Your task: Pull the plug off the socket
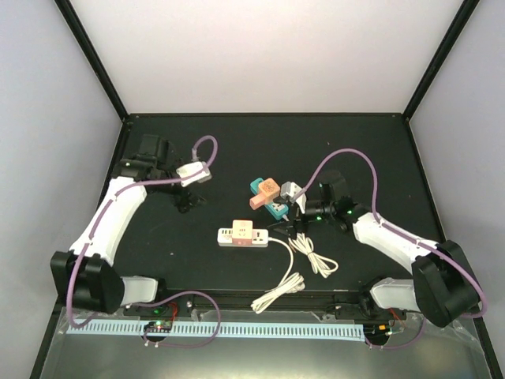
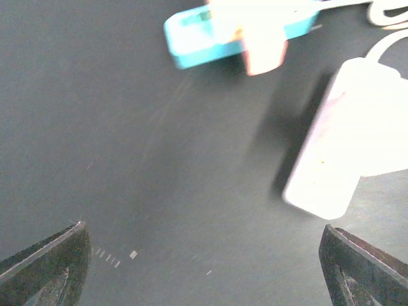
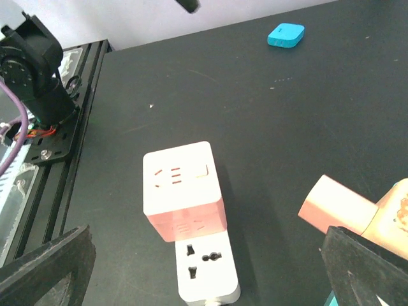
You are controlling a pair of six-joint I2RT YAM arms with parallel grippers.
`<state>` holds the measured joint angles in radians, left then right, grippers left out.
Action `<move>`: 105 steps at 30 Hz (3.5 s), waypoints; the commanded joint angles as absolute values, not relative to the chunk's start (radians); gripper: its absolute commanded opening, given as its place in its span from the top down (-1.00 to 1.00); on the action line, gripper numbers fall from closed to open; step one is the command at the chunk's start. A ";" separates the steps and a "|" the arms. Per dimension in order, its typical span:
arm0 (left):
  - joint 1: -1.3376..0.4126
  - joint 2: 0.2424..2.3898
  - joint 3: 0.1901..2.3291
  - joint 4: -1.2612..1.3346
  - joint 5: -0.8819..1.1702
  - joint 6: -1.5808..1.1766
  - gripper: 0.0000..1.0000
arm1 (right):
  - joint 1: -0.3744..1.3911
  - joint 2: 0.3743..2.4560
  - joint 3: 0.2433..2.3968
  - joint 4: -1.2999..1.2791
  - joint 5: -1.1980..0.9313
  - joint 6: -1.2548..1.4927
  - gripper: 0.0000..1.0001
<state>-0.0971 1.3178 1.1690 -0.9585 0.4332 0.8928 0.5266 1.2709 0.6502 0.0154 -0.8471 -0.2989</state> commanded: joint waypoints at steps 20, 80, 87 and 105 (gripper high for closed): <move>-0.639 1.409 1.017 -0.794 0.377 0.772 -0.88 | 0.548 1.283 0.473 0.304 -0.851 -0.338 -1.00; -0.655 1.290 0.875 -0.798 0.408 0.815 0.56 | 0.825 1.826 0.554 0.659 -0.608 -0.408 -0.34; -0.655 1.287 0.879 -0.794 0.435 0.799 0.57 | 0.827 1.823 0.560 0.666 -0.634 -0.375 -0.18; -0.655 1.287 0.882 -0.795 0.439 0.790 0.59 | 0.854 1.881 0.597 0.646 -0.626 -0.398 0.20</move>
<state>-0.6548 1.3106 0.8658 -0.7929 0.3706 0.7910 0.8524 1.8584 0.5880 0.6224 -0.6384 -0.3763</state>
